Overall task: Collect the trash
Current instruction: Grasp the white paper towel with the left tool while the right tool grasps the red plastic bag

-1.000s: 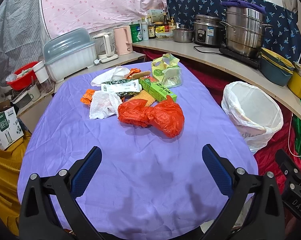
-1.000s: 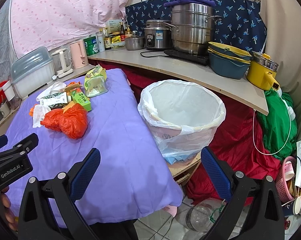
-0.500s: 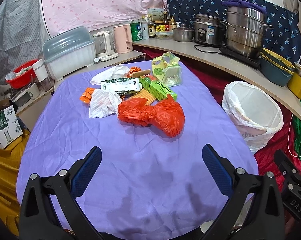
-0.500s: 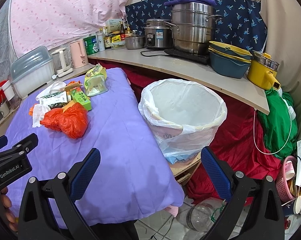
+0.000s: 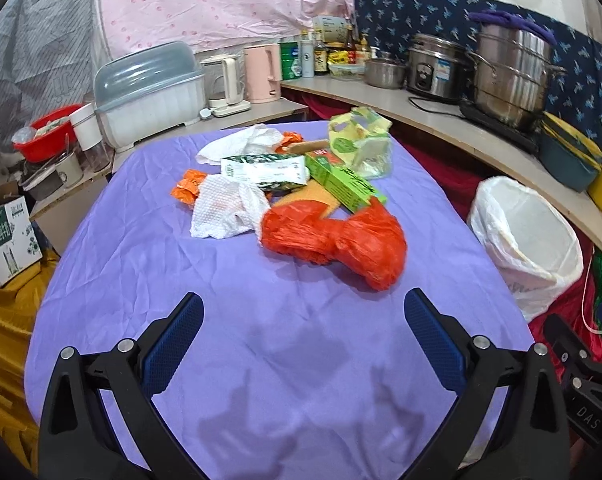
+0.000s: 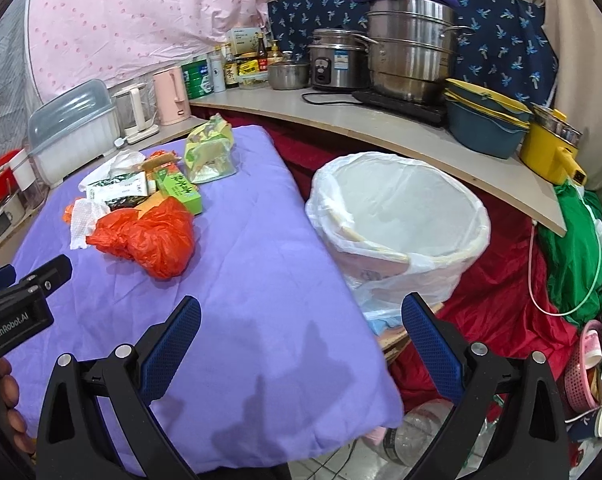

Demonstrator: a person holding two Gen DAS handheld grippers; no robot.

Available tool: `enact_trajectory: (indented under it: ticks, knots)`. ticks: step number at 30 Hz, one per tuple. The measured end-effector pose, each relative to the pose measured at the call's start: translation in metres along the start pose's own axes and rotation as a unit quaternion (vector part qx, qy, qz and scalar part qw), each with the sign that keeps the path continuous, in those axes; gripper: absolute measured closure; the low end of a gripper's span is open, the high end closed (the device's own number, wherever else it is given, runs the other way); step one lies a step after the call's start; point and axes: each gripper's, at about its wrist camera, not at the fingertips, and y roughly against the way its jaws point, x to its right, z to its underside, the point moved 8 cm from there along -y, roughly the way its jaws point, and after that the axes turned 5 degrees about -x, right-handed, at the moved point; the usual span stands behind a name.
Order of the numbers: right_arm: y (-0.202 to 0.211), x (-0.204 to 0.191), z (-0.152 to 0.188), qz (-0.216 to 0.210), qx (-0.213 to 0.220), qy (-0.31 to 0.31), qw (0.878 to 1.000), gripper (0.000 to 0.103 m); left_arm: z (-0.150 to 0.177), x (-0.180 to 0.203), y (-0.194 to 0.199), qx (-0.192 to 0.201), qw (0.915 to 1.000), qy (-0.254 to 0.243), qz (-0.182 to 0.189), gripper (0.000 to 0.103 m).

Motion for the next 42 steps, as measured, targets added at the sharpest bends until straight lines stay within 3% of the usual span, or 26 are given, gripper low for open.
enact_trajectory:
  ticks: [12, 15, 22, 28, 29, 34, 39, 41, 42]
  knots:
    - [-0.058, -0.085, -0.021, -0.072, -0.022, 0.032, 0.997, 0.007, -0.020, -0.091, -0.048, -0.024, 0.9971, 0.063, -0.037, 0.007]
    - [-0.076, -0.106, -0.020, -0.074, -0.029, 0.054, 0.995, 0.007, -0.025, -0.109, -0.057, -0.026, 0.9961, 0.075, -0.039, 0.007]
    - [-0.116, -0.142, -0.016, -0.069, -0.051, 0.099, 0.991, 0.007, -0.028, -0.118, -0.085, -0.048, 0.9952, 0.080, -0.028, 0.007]
    - [-0.140, -0.149, -0.025, -0.066, -0.060, 0.105, 0.990, 0.007, -0.038, -0.115, -0.107, -0.067, 0.9940, 0.086, 0.006, 0.007]
    - [-0.143, -0.151, -0.027, -0.071, -0.061, 0.104, 0.990, 0.008, -0.040, -0.115, -0.111, -0.071, 0.9936, 0.088, 0.012, 0.007]
    - [-0.150, -0.155, -0.028, -0.093, -0.074, 0.099, 0.988, 0.043, -0.058, -0.110, -0.134, -0.076, 0.9920, 0.098, 0.023, 0.007]
    - [-0.148, -0.153, -0.028, -0.123, -0.078, 0.078, 0.986, 0.051, -0.069, -0.100, -0.165, -0.087, 0.9920, 0.090, 0.016, 0.007]
    - [-0.147, -0.151, -0.028, -0.123, -0.080, 0.075, 0.986, 0.054, -0.072, -0.097, -0.175, -0.087, 0.9926, 0.085, 0.008, 0.012]
    - [-0.146, -0.150, -0.027, -0.124, -0.080, 0.074, 0.986, 0.056, -0.073, -0.097, -0.178, -0.088, 0.9927, 0.082, 0.006, 0.019]
